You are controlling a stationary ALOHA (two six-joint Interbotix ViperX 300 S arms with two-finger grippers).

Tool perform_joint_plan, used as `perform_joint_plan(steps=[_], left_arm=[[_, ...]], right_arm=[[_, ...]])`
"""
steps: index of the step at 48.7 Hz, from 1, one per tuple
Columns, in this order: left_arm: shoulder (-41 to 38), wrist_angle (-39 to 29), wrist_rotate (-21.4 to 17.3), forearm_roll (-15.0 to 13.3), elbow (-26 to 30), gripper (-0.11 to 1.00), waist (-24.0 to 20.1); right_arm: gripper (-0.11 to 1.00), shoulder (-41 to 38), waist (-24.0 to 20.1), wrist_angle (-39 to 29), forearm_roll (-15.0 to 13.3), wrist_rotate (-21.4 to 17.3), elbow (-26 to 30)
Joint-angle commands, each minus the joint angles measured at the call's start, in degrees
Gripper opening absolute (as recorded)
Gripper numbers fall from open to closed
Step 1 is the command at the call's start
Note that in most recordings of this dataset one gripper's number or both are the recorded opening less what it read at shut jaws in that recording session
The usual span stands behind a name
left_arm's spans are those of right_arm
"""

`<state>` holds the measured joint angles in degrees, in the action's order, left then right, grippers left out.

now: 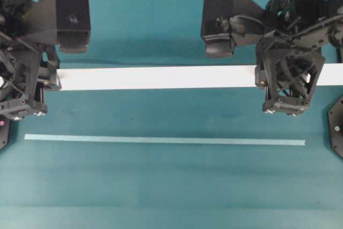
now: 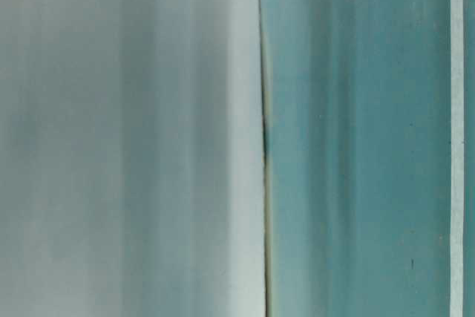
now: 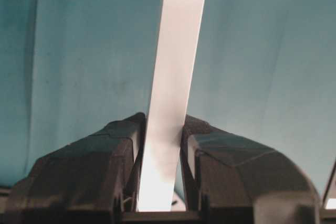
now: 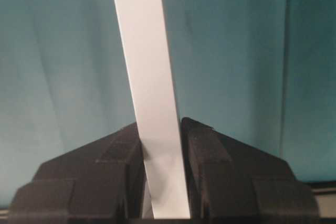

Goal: Lift a wooden board with both hands.
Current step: 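Carry the held board forward and lower it toward the table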

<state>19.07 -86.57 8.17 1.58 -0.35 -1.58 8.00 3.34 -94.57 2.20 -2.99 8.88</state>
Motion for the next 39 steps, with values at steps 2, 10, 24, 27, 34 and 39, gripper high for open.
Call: perform_joint_plan(steps=[2,10,24,27,34,39], left_arm=[[-1.1,1.2,-0.9,0.3,3.8,0.18,-0.8],[-2.0,-0.2,-1.7,0.3,4.9,0.18,-1.2],[-2.5,-0.4,-1.8,0.3,5.4,0.18,-1.2],[-2.4,-0.4,-1.8,0.3,5.4,0.18,-1.2],[-2.4,-0.4,-1.8,0.3,5.4,0.18,-1.2],[-2.4,-0.4,-1.8,0.3,5.4,0.18,-1.2]], right_arm=[[0.22,-0.8,-0.4,1.7,-0.1,-0.5,2.5],[0.22,-0.8,-0.4,1.7,-0.1,-0.5,2.7],[0.22,-0.6,-0.4,1.4,-0.2,-0.8,2.7],[0.22,-0.7,-0.4,1.5,-0.4,-0.9,2.7],[0.22,-0.5,-0.4,1.3,-0.4,-0.9,2.7],[0.22,-0.4,-0.4,1.3,-0.4,-0.9,2.7]])
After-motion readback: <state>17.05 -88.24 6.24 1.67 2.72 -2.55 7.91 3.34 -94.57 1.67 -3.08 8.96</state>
